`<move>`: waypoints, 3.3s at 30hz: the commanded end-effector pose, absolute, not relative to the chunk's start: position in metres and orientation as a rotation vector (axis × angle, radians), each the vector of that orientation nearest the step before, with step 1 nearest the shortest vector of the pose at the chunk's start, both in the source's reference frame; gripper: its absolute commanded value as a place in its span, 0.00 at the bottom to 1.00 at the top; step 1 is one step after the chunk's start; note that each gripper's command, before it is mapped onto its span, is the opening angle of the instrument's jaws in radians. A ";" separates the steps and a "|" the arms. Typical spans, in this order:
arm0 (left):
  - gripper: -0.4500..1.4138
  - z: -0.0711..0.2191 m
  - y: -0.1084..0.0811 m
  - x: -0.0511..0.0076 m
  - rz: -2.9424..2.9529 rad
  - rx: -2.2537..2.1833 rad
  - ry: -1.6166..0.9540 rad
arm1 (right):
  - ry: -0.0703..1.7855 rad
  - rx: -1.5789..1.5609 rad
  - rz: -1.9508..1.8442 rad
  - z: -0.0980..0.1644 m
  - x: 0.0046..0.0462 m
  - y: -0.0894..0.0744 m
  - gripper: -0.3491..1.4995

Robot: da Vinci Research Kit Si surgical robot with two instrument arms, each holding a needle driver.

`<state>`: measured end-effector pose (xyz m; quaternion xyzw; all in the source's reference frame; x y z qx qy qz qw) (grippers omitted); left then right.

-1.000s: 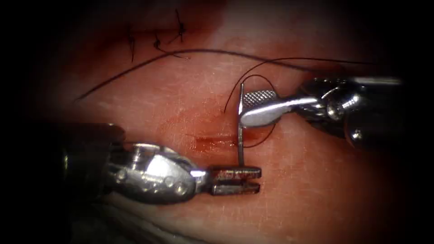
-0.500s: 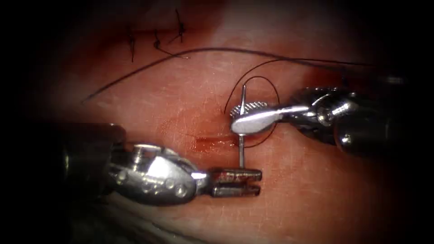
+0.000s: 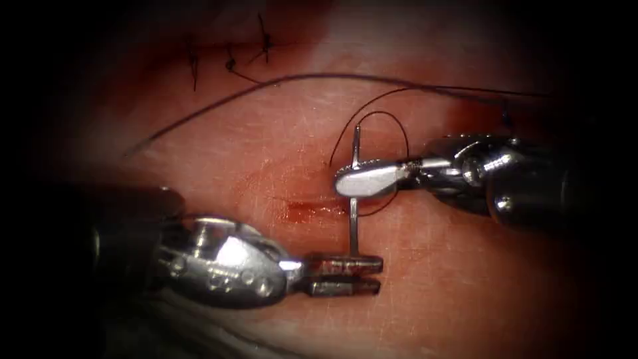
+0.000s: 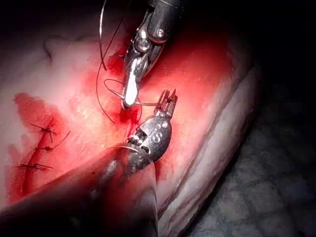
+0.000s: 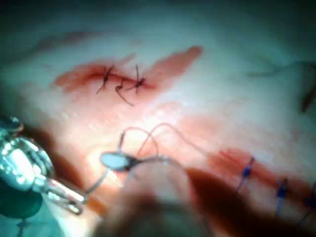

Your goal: Wound Closure

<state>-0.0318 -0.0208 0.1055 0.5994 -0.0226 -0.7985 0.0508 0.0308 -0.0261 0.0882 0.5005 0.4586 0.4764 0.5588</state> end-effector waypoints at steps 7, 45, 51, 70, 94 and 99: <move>0.30 0.106 -0.021 -0.0328 -2.512 1.878 0.062 | 1.128 1.123 1.047 0.090 0.0305 -0.026 0.00; 0.06 0.116 -0.020 -0.0264 -3.010 1.715 0.483 | 1.372 0.518 0.516 0.088 0.0289 -0.025 0.00; 0.02 0.117 -0.019 -0.0264 -3.019 1.712 0.469 | 1.402 0.413 0.404 0.088 0.0296 -0.025 0.00; 0.06 0.120 -0.018 -0.0272 -3.049 1.696 0.517 | 1.386 0.108 0.295 0.088 0.0300 -0.024 0.00; 0.01 0.123 -0.016 -0.0289 -3.041 1.610 0.663 | 1.371 -0.109 0.097 0.089 0.0315 -0.022 0.00; 0.00 0.122 -0.016 -0.0284 -3.032 1.612 0.674 | 1.353 -0.174 0.050 0.090 0.0323 -0.021 0.00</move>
